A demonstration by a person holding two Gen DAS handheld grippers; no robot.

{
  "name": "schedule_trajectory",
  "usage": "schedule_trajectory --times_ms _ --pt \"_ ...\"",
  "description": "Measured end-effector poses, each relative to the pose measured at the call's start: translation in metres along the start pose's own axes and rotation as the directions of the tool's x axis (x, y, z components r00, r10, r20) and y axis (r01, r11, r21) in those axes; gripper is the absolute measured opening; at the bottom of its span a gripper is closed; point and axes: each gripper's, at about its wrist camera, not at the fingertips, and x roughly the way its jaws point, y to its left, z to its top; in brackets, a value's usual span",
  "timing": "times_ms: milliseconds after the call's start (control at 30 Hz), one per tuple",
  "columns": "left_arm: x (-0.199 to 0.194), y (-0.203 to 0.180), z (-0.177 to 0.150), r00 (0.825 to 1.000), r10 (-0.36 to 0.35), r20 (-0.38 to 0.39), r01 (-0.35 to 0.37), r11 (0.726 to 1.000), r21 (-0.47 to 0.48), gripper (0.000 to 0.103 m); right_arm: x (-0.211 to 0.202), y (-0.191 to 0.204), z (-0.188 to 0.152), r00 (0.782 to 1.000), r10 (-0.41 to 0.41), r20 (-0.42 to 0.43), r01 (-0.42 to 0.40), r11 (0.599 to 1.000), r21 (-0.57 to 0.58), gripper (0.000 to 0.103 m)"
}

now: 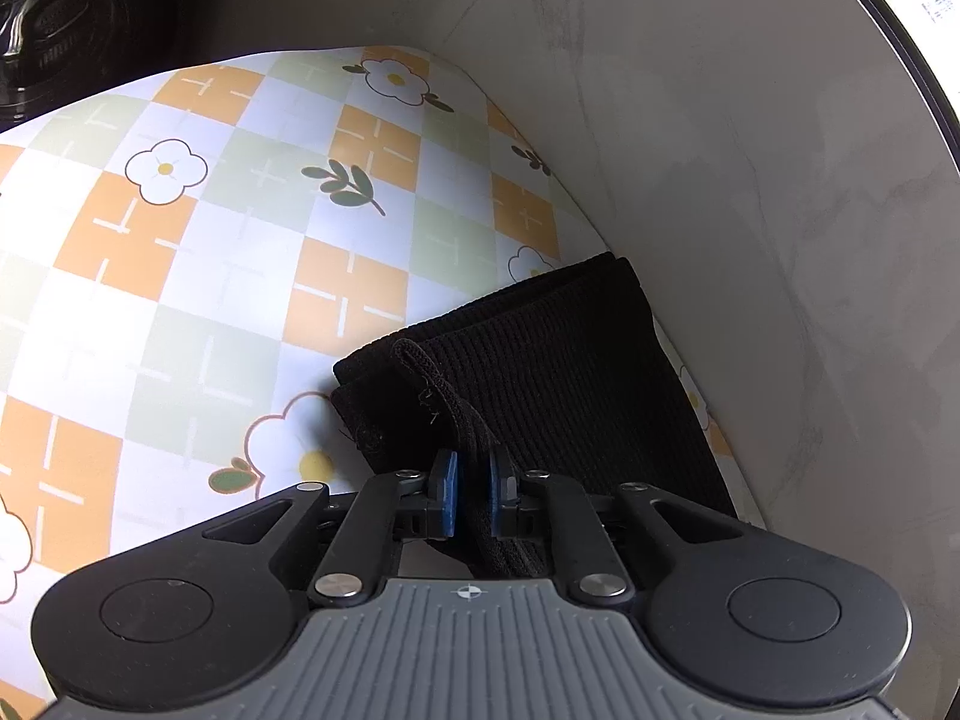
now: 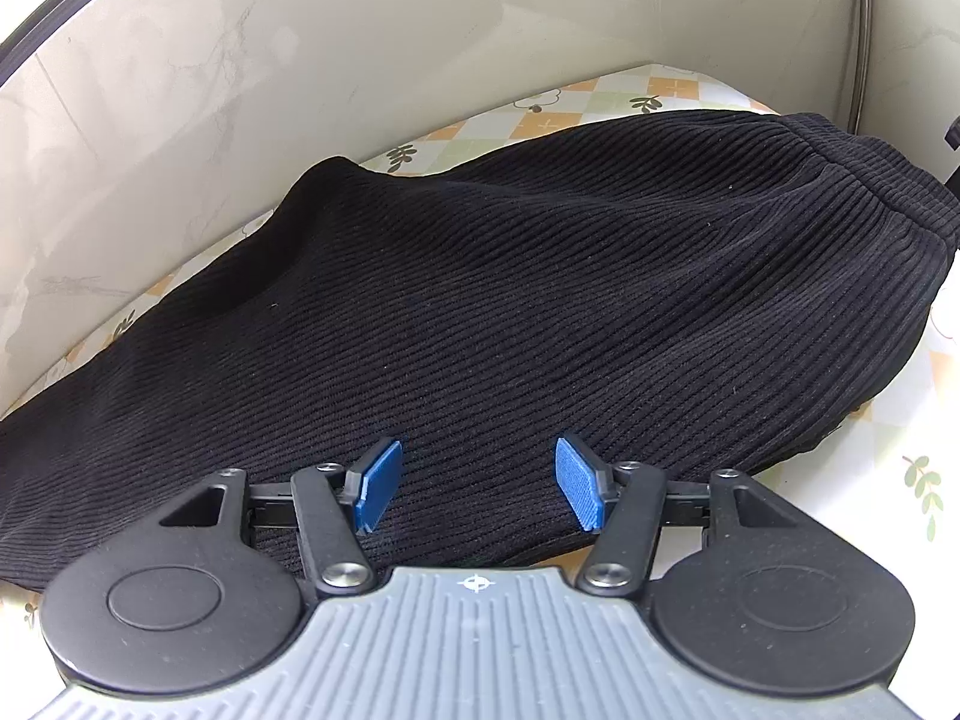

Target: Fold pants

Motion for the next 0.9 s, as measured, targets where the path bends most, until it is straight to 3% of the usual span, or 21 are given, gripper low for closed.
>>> schedule_trajectory --times_ms 33,100,133,233,300,467,767,900 --pt "-0.003 0.003 0.0 1.0 0.0 -0.002 0.0 1.0 -0.013 0.019 0.0 0.0 0.0 1.0 0.001 -0.001 -0.001 1.0 -0.003 0.06" --pt "-0.016 0.014 0.001 1.0 -0.025 0.006 0.025 0.998 -0.062 0.059 0.003 0.0 0.0 1.0 0.002 -0.001 -0.002 1.0 -0.012 0.06" --pt "-0.022 0.02 -0.001 1.0 -0.024 0.018 0.025 0.995 -0.097 0.062 0.005 0.0 0.0 1.0 0.003 -0.001 -0.003 1.0 -0.01 0.06" --pt "-0.031 0.037 -0.008 0.998 -0.065 -0.013 0.062 0.981 -0.186 0.061 0.008 0.002 0.0 1.0 0.007 -0.004 -0.007 1.0 -0.001 0.06" --pt "-0.029 0.041 -0.014 0.997 -0.069 -0.037 0.06 0.979 -0.195 0.061 0.011 0.001 0.001 1.0 0.012 -0.009 -0.012 1.0 0.016 0.06" --pt "-0.016 0.039 -0.021 0.997 -0.081 -0.013 0.077 0.977 -0.197 0.061 0.014 -0.001 0.006 1.0 0.016 -0.019 -0.015 0.999 0.037 0.06" --pt "0.003 0.018 -0.009 0.995 -0.085 0.046 0.092 0.982 -0.163 0.06 0.014 0.004 0.004 1.0 0.008 -0.023 -0.008 1.0 0.002 0.06" --pt "0.01 0.004 -0.007 0.995 -0.06 0.076 0.066 0.994 -0.086 0.059 0.015 0.008 0.003 1.0 -0.004 -0.025 0.004 1.0 -0.018 0.06"
